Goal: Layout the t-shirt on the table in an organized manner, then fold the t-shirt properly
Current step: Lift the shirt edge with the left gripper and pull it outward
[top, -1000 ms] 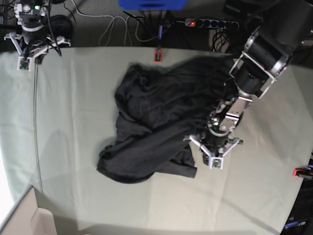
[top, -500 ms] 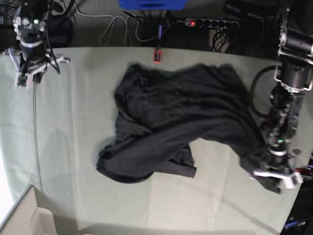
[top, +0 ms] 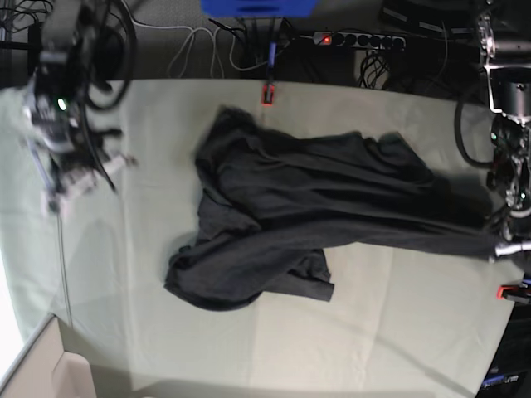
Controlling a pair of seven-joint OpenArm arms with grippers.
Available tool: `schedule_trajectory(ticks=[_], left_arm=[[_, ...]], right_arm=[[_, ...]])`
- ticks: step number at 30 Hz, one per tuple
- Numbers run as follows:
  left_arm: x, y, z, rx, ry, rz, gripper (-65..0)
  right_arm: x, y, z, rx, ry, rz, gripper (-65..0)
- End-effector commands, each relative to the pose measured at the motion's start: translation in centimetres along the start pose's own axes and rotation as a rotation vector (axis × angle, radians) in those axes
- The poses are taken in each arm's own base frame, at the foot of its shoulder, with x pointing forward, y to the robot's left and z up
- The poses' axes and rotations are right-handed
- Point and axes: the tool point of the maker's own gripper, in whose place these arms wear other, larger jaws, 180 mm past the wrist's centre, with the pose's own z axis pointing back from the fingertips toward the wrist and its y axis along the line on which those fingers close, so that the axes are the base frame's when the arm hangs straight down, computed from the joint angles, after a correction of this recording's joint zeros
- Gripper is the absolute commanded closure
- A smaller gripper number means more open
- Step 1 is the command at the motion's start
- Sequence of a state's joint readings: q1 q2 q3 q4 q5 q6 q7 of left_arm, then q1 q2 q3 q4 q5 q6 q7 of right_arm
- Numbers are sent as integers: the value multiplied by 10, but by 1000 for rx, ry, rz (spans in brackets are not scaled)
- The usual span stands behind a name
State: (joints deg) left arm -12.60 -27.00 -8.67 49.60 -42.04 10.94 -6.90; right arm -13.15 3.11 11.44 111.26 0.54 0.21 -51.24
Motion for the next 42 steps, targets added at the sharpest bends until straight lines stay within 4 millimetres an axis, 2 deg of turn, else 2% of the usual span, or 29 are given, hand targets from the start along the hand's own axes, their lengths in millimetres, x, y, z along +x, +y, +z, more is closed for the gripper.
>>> schedule_trajectory(ticks=[1, 5, 7, 9, 12, 15, 18, 21, 23, 27, 33, 35, 37, 39, 42], left_arm=[[22, 1, -5, 0, -58, -6, -9], [9, 12, -5, 26, -25, -16, -10], [1, 17, -1, 29, -12, -27, -11], [-2, 18, 1, 29, -7, -28, -32], [-3, 19, 2, 32, -6, -31, -121], [-9, 23, 5, 37, 8, -38, -242], [-13, 26, 7, 35, 16, -45, -396], [-14, 25, 10, 28, 14, -49, -480], [-11, 21, 11, 14, 4, -48, -487], [-4, 13, 18, -20, -17, -53, -486], [-4, 11, 32, -54, -26, -70, -486], [-5, 11, 36, -63, -24, -74, -486], [-7, 11, 40, -72, -24, -81, -486], [-10, 11, 47, -84, -19, -84, -486], [-14, 12, 56, -97, -9, -97, -486]], right_arm=[[23, 9, 2, 22, -62, 9, 0], [63, 66, -5, 150, -138, 69, 0], [73, 91, -17, 197, -133, 104, 0], [79, 106, -33, 218, -113, 119, 0], [81, 118, -56, 227, -64, 139, 0], [91, 121, -72, 224, -40, 140, 0], [98, 122, -86, 217, -12, 141, 0], [105, 125, -103, 210, 27, 145, 0], [109, 126, -114, 206, 52, 149, 0], [123, 135, -127, 212, -37, 172, 0], [123, 133, -128, 207, -32, 166, 0], [131, 135, -127, 214, -43, 160, 0], [138, 137, -124, 219, -61, 158, -41], [156, 138, -115, 223, -137, 146, -111], [161, 131, -111, 217, -170, 114, -230]])
